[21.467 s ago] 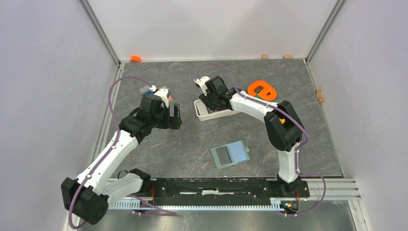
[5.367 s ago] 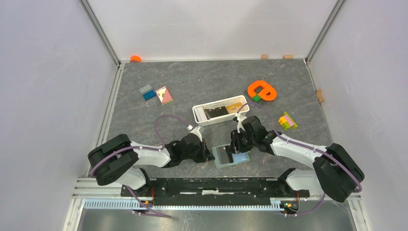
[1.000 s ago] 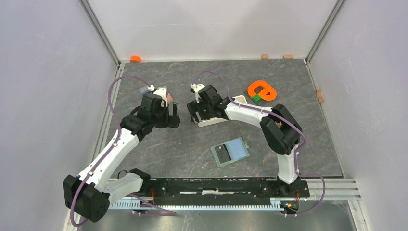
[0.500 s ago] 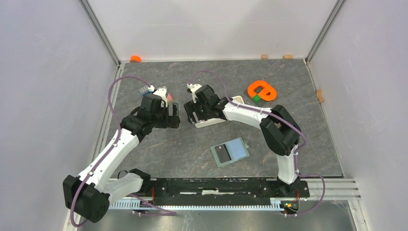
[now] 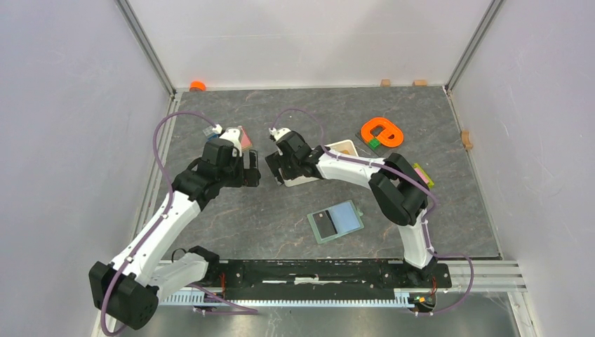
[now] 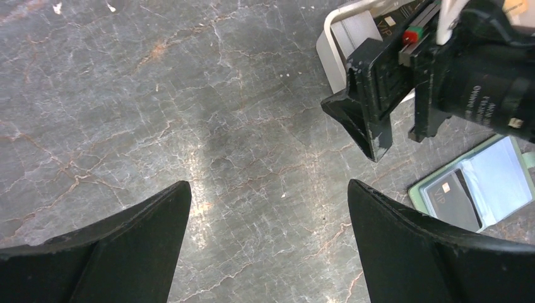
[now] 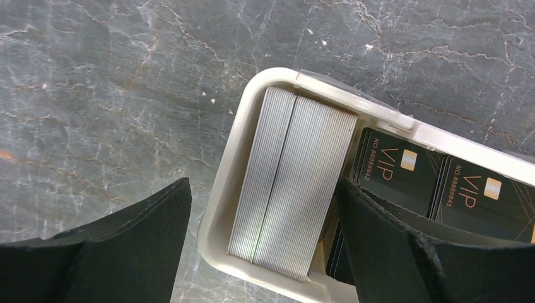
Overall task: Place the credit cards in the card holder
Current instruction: Pick up the credit card from the storage box.
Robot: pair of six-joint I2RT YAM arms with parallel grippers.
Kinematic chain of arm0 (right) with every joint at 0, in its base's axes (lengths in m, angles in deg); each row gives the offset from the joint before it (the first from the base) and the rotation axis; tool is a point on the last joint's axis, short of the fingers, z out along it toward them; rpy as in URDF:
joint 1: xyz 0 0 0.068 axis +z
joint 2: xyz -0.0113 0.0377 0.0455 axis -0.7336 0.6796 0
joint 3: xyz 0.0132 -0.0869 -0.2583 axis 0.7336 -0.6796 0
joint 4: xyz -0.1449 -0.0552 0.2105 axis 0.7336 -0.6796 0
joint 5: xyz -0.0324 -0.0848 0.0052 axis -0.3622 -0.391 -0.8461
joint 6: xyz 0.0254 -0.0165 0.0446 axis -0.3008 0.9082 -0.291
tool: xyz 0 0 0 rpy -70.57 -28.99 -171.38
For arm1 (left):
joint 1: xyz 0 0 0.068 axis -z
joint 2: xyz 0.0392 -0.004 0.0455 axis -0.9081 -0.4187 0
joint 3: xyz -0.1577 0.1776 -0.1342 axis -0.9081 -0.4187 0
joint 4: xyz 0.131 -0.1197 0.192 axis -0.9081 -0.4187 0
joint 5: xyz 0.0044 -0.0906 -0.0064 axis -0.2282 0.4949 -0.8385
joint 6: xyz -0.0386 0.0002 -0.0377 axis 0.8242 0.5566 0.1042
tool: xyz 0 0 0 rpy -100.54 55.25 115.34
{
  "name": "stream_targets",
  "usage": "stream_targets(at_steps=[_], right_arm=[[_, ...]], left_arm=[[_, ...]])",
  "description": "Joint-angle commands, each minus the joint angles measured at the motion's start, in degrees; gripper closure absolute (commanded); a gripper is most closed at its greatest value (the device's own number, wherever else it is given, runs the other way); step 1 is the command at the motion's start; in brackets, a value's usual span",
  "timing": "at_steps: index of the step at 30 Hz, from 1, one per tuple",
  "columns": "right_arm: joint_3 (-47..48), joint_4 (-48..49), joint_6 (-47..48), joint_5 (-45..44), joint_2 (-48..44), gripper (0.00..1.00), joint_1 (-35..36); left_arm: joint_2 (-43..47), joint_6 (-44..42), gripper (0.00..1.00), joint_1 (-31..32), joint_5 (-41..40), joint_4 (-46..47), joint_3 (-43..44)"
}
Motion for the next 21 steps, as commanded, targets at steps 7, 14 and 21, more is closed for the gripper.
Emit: stream_targets(at_steps=[7, 14, 21], right_arm=[[6.9, -4.7, -1.1, -7.5, 2.7, 0.13, 3.9], [6.7, -4.0, -1.1, -7.2, 0.0, 0.13, 4.7], [6.0, -3.2, -1.4, -6.4, -1.5, 0.14, 5.0]], left_arm=[[3.1, -1.4, 0.00, -1.3, -2.7, 1.3, -0.3], [3.4, -1.4, 0.00, -1.5, -2.8, 1.4, -0.4], [3.6, -1.5, 0.00, -1.6, -2.8, 1.4, -0.5]])
